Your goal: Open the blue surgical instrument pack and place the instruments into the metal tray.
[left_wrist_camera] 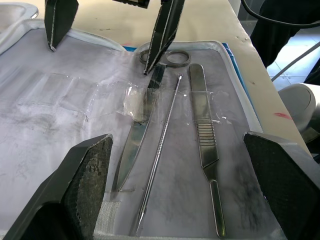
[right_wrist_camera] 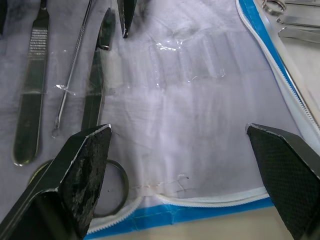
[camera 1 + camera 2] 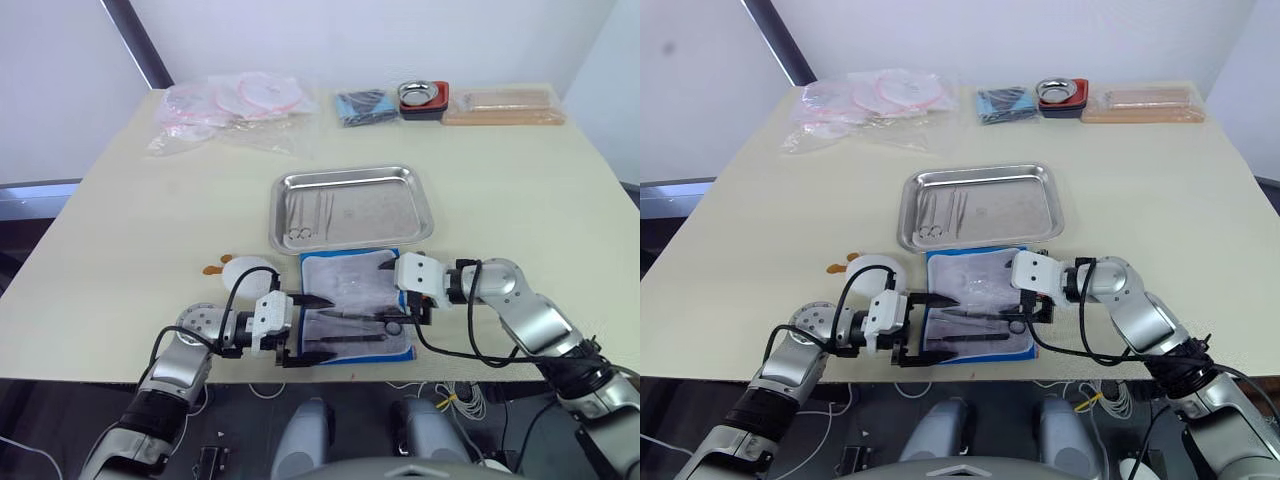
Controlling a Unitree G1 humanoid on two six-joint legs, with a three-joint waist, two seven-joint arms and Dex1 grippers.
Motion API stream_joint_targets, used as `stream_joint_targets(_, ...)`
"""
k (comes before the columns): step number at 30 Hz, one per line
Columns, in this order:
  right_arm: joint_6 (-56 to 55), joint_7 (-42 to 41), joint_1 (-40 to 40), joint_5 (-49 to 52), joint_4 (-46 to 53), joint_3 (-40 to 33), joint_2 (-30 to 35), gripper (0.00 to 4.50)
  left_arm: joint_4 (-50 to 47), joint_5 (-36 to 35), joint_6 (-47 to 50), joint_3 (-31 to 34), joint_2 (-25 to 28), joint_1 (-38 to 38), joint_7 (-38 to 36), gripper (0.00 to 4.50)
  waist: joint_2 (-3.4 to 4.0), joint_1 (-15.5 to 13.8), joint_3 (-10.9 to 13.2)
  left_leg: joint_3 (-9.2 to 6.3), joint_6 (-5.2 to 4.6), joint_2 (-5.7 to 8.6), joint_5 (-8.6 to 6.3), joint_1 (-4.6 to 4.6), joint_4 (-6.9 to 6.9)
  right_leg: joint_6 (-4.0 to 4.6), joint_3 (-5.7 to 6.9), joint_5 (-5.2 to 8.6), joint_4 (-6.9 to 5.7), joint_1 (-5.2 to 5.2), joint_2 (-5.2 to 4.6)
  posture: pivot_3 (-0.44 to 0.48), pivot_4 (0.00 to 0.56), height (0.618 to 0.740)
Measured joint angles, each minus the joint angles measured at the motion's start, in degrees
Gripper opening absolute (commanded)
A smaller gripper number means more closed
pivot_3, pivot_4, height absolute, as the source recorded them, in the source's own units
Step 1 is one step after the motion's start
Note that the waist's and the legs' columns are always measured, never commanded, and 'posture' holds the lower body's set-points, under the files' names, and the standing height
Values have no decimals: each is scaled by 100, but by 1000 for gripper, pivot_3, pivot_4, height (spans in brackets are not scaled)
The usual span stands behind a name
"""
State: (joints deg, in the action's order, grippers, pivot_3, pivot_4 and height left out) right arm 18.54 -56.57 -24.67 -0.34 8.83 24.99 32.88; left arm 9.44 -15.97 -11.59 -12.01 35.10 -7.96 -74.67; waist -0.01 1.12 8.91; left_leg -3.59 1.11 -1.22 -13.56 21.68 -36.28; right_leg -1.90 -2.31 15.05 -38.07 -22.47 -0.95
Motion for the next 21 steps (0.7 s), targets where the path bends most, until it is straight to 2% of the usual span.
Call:
stream_joint_targets(11,296,-58,118,342,95,-103,-272,4500,3,4,28,11,30,-8,-5,4415,-11,60,-10,0,0,-3,0,0,0,1,0,-1,-2,0,2,0,150,740)
stream_joint_targets(21,109,-159,135,175,105,-73,-62,4500,12,4,64,12,30,-28,-3,4415,-12,84,-10,-1,0,-2,0,0,-1,1,-1,-1,-2,-1,2,0,150,740)
